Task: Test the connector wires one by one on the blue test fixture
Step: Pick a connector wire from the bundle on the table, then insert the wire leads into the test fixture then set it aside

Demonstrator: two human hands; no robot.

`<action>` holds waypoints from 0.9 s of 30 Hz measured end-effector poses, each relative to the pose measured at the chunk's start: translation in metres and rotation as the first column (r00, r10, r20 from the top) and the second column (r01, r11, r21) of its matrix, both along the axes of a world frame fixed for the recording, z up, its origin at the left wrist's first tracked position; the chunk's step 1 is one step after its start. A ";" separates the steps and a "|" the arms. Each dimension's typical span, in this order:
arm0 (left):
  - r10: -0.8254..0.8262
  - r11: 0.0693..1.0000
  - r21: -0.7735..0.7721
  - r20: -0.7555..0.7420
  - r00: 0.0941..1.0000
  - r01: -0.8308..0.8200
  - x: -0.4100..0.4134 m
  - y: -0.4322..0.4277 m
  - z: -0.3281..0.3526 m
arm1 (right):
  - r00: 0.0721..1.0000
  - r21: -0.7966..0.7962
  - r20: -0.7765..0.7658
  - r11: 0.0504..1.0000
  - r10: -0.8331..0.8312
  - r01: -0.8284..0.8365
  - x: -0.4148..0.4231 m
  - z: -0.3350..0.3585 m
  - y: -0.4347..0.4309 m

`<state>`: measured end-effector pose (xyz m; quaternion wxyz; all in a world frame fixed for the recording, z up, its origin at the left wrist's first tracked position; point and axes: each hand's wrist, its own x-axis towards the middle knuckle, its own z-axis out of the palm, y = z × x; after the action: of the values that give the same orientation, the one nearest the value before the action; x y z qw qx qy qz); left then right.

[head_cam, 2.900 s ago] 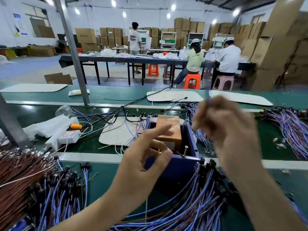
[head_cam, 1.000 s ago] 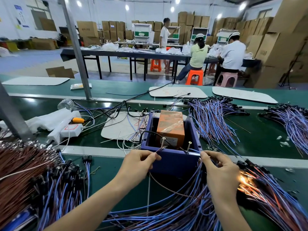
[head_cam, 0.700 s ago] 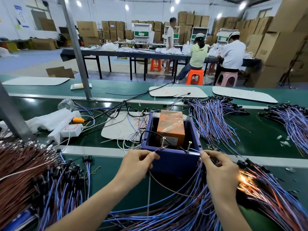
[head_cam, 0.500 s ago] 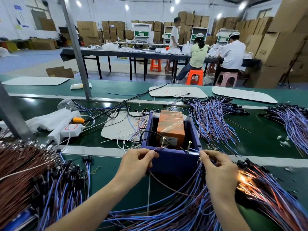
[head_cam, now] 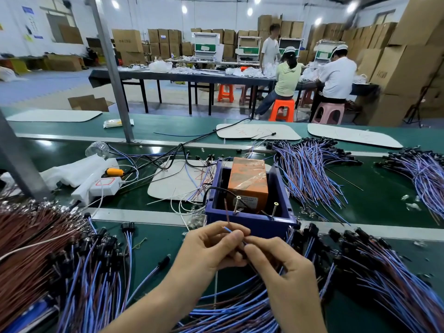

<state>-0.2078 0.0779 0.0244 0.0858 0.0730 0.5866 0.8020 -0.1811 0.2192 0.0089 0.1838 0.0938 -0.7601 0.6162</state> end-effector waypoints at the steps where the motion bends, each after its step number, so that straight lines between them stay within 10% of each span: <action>1: 0.038 0.999 0.031 -0.008 0.999 -0.038 0.000 -0.002 0.002 | 1.000 0.048 -0.014 0.999 0.023 -0.023 0.002 -0.003 0.002; 8: 0.233 0.954 0.216 -0.101 0.967 -0.207 0.003 -0.032 0.016 | 0.946 0.640 -0.316 0.753 0.078 0.152 -0.002 -0.033 0.038; 17: 0.401 0.908 0.029 -0.350 0.846 -0.419 0.049 -0.081 0.003 | 0.817 0.683 -0.576 0.540 -0.016 0.492 0.004 -0.031 0.089; 27: -0.010 0.811 -0.583 -0.107 0.994 -0.054 0.075 -0.134 -0.027 | 0.935 0.868 -0.355 0.373 0.000 0.329 0.000 -0.034 0.093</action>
<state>-0.1329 -0.0556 -0.0025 0.0638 0.0785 0.8092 0.5787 -0.1816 0.3124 -0.0251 0.2739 0.1929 -0.9408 0.0508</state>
